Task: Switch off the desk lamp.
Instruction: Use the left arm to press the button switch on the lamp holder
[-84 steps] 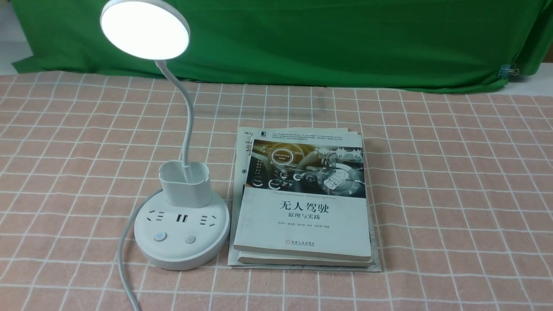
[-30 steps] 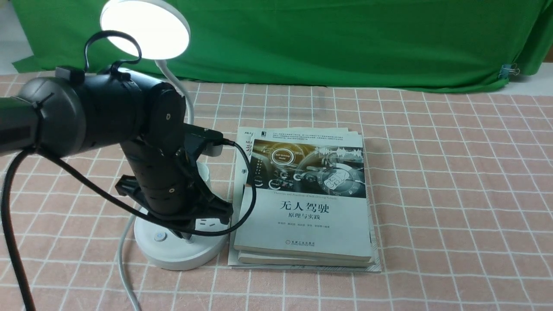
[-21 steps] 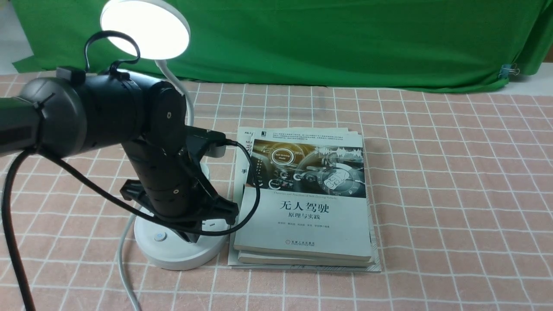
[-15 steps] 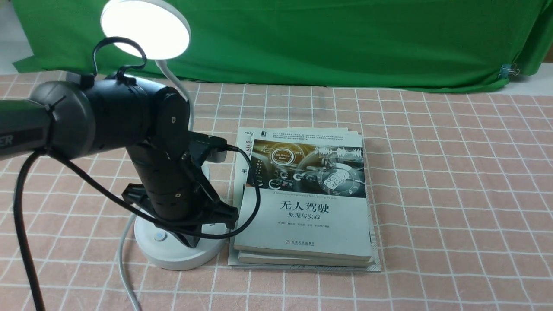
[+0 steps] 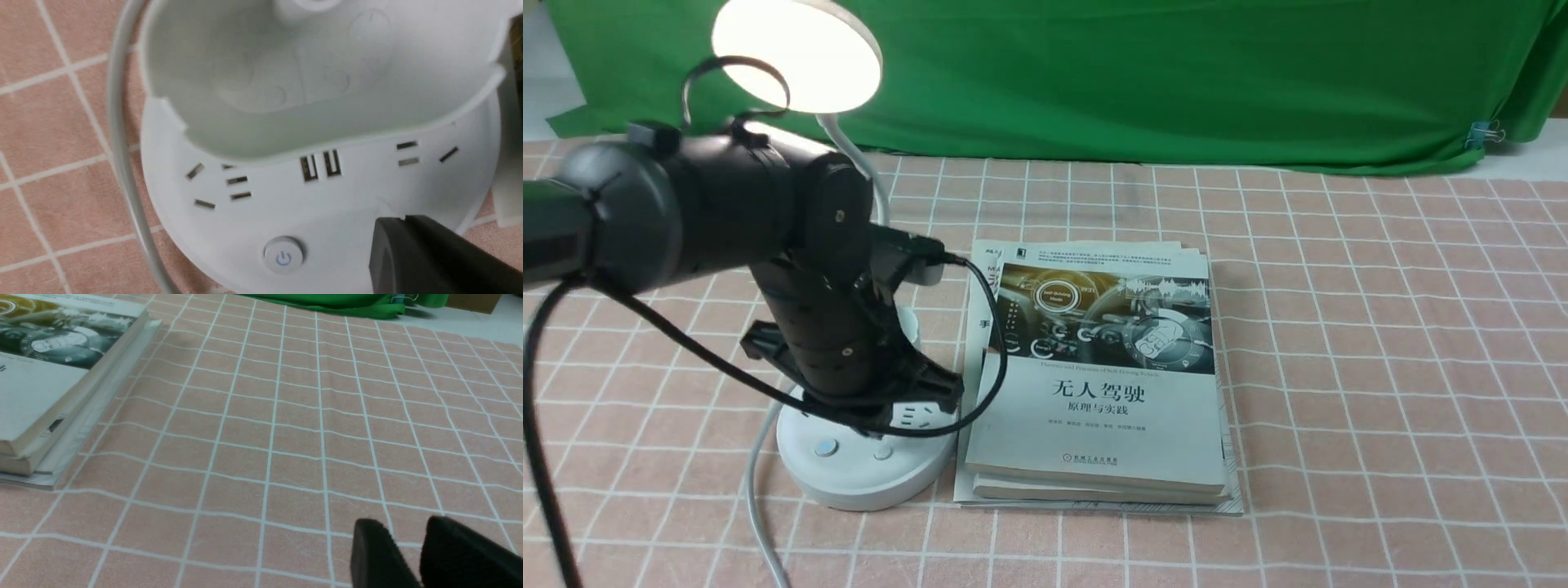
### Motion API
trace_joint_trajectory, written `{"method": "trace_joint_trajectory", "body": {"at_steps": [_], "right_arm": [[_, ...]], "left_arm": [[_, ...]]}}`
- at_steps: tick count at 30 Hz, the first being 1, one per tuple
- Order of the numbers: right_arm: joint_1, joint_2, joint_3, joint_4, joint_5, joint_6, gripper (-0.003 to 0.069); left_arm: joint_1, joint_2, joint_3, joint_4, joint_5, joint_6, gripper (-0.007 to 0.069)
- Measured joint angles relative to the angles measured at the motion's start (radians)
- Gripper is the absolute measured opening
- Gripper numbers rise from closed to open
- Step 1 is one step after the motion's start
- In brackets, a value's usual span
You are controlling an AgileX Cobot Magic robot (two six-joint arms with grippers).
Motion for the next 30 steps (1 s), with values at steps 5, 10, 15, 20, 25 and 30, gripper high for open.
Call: {"method": "trace_joint_trajectory", "body": {"at_steps": [5, 10, 15, 20, 25, 30], "right_arm": [[0.0, 0.0, 0.0, 0.0, 0.0, 0.0, 0.0242], [0.0, 0.0, 0.0, 0.0, 0.0, 0.0, 0.0242], [0.0, 0.0, 0.0, 0.0, 0.0, 0.0, 0.0242], [0.0, 0.0, 0.0, 0.0, 0.0, 0.0, 0.0242], [0.0, 0.0, 0.0, 0.0, 0.0, 0.0, 0.0242], [0.0, 0.0, 0.0, 0.0, 0.0, 0.0, 0.0242]], "left_arm": [[0.0, 0.002, 0.0, 0.0, -0.001, -0.003, 0.0006], [0.0, 0.045, 0.0, -0.006, -0.003, -0.003, 0.0006], [0.0, 0.084, -0.002, -0.006, 0.0, -0.003, 0.0006], [0.0, 0.077, -0.003, -0.006, 0.0, -0.003, 0.0006], [0.0, 0.005, 0.0, -0.015, 0.016, -0.003, 0.0006], [-0.001, -0.132, 0.062, -0.036, 0.031, -0.003, 0.0006]]}}
